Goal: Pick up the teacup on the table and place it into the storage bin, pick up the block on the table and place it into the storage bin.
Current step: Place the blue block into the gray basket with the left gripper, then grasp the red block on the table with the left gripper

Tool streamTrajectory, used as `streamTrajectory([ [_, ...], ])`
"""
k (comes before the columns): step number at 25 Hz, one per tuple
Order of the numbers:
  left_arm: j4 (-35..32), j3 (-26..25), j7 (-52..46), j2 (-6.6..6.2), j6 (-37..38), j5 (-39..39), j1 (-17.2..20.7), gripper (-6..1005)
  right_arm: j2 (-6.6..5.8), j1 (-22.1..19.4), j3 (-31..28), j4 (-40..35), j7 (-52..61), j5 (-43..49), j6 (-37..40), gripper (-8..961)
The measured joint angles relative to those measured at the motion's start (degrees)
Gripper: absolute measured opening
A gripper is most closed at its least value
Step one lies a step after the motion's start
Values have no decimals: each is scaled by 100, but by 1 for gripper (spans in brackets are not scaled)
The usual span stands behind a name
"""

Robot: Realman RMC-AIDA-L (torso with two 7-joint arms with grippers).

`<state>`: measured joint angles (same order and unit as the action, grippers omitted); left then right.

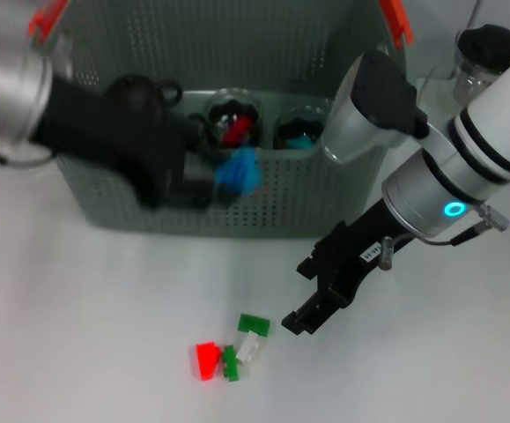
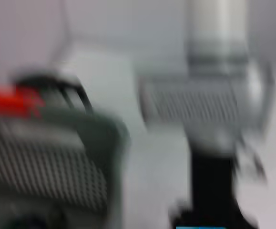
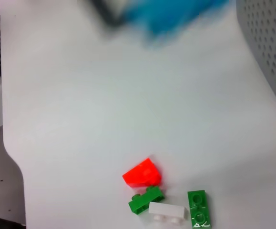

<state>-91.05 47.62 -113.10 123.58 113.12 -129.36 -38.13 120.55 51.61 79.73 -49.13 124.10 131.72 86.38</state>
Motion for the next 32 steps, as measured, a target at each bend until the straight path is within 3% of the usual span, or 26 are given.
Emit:
streamTrajectory([
  [3, 231, -356, -447, -127, -630, 181, -423, 401, 10, 7, 88, 0, 0, -53, -2, 944],
  [10, 1583, -139, -834, -513, -2208, 84, -1011, 401, 3, -40, 210, 0, 2, -146, -30, 945],
  [13, 2079, -62, -837, -554, -2714, 80, -1137, 425, 4, -48, 220, 0, 10, -147, -28, 945],
  [18, 2237, 135, -887, -555, -3070, 35, -1198, 540, 4, -48, 227, 0, 7, -147, -24, 944],
  [26, 1674, -71, -979, -546, -2945, 198, -1067, 711, 4, -46, 233, 0, 2, -147, -24, 945],
  [32, 466, -201, -437, -507, -1174, 1422, -325, 873, -1, -52, 227, 0, 6, -146, -19, 945],
])
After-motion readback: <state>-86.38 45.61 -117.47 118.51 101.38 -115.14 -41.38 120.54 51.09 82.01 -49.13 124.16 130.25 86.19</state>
